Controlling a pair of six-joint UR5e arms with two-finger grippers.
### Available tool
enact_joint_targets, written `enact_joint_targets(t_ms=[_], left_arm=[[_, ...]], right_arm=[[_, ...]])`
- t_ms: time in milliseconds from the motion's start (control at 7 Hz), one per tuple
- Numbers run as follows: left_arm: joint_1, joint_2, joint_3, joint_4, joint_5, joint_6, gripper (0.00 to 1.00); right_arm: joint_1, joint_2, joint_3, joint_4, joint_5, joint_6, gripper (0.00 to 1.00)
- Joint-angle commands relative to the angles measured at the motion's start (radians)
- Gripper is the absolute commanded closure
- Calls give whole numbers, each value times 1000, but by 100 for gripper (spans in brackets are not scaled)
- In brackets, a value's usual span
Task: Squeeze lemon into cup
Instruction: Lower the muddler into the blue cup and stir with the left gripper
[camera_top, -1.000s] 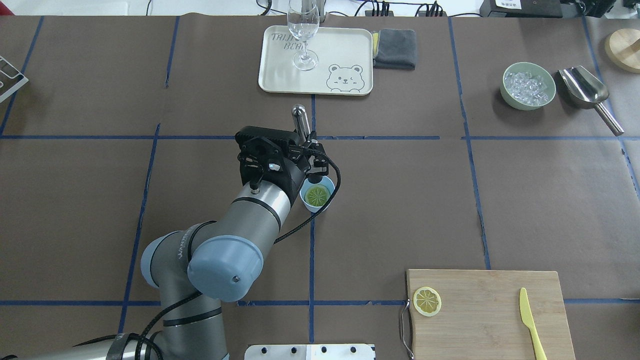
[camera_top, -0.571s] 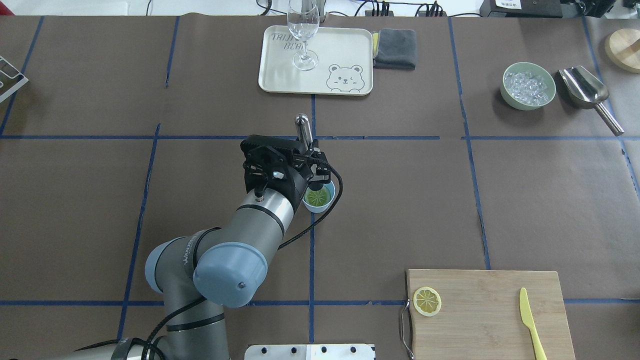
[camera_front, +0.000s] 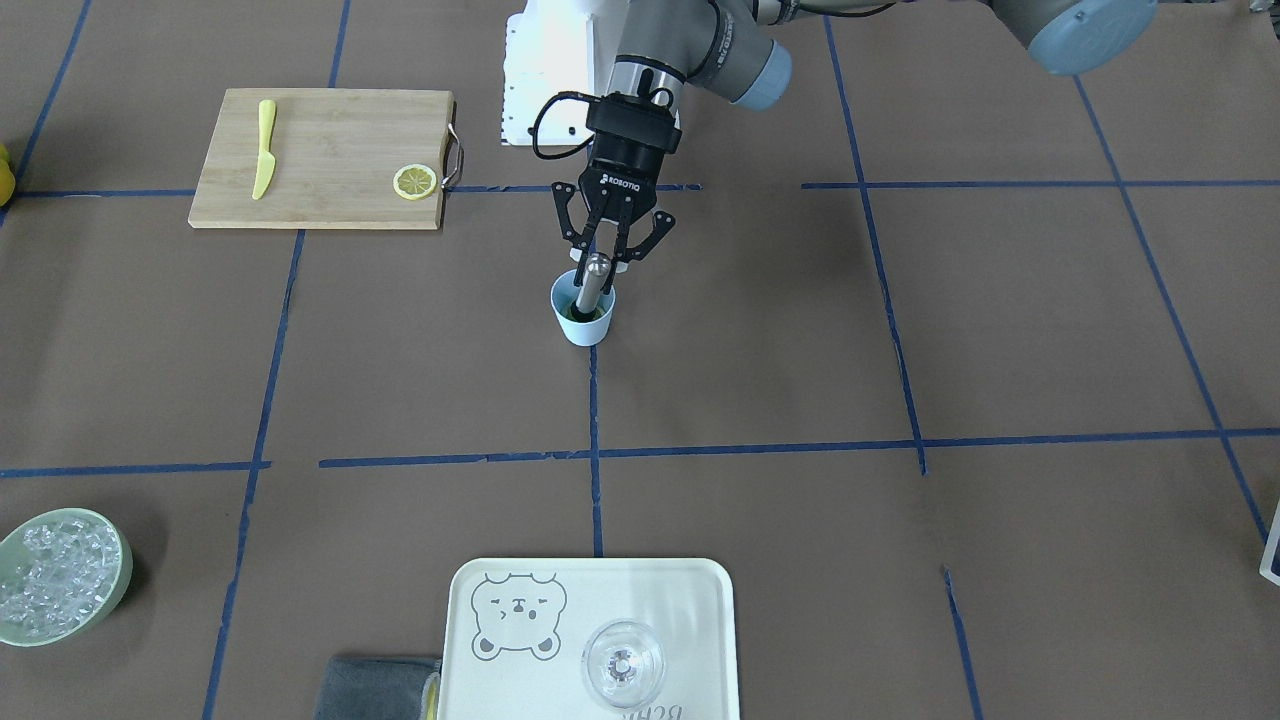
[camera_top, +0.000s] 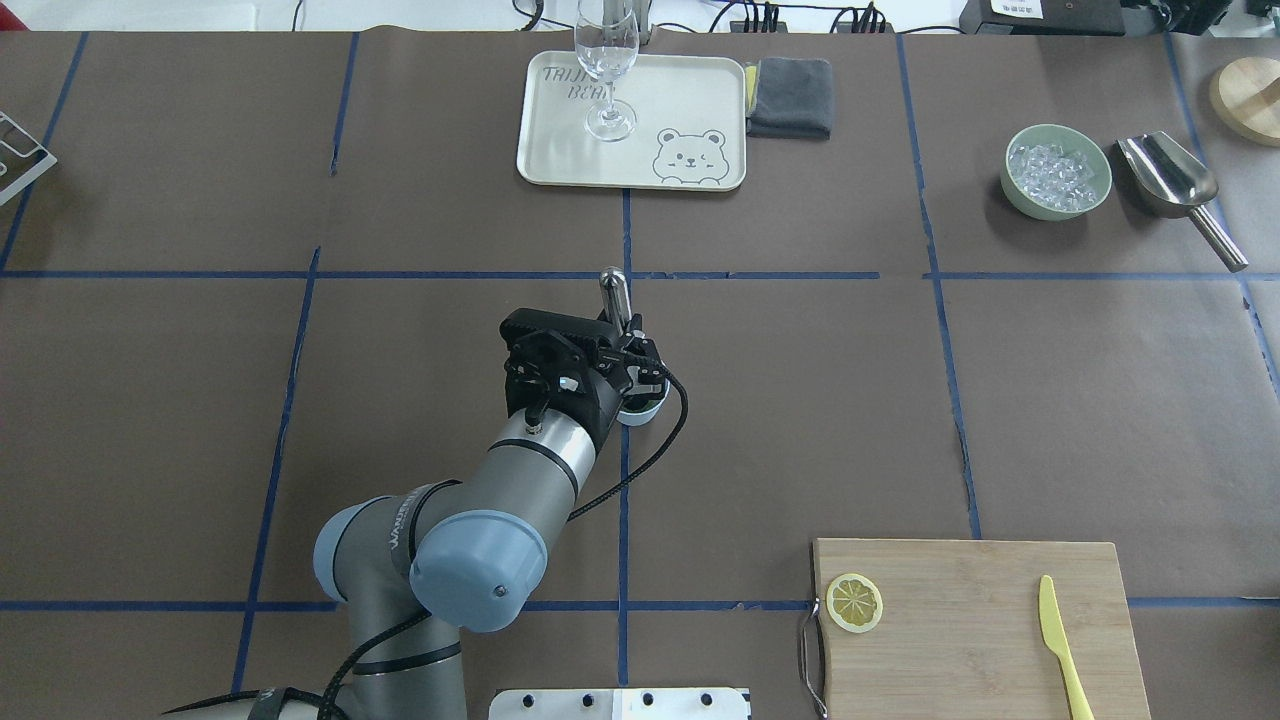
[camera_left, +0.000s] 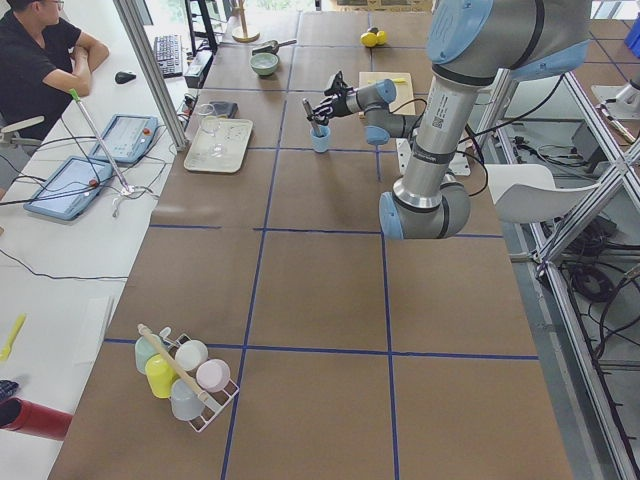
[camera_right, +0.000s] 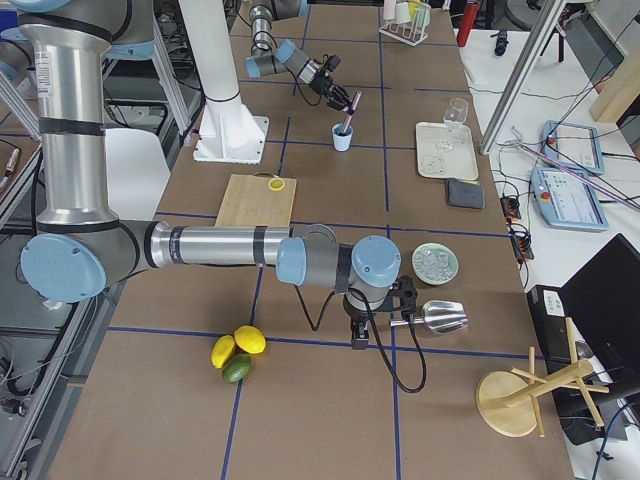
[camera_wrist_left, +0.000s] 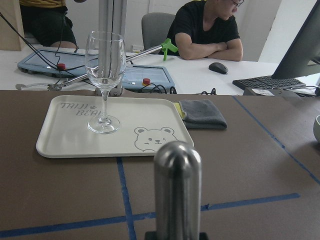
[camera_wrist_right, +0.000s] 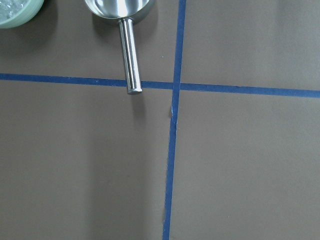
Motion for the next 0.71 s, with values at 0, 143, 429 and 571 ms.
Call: enact_joint_targets(t_ms=[0, 143, 429, 571], left_arm=[[-1, -1, -15, 0, -2, 5, 100], [-1, 0, -36, 2, -5, 7, 100], [-15, 4, -134, 0, -6, 124, 100], [-47, 2, -160, 2, -12, 126, 100]], right_arm=[[1, 1, 0, 0, 0, -2, 0], [2, -1, 2, 0, -1, 0, 0], [5, -1, 3, 2, -1, 0, 0], [5, -1, 2, 0, -3, 8, 0]])
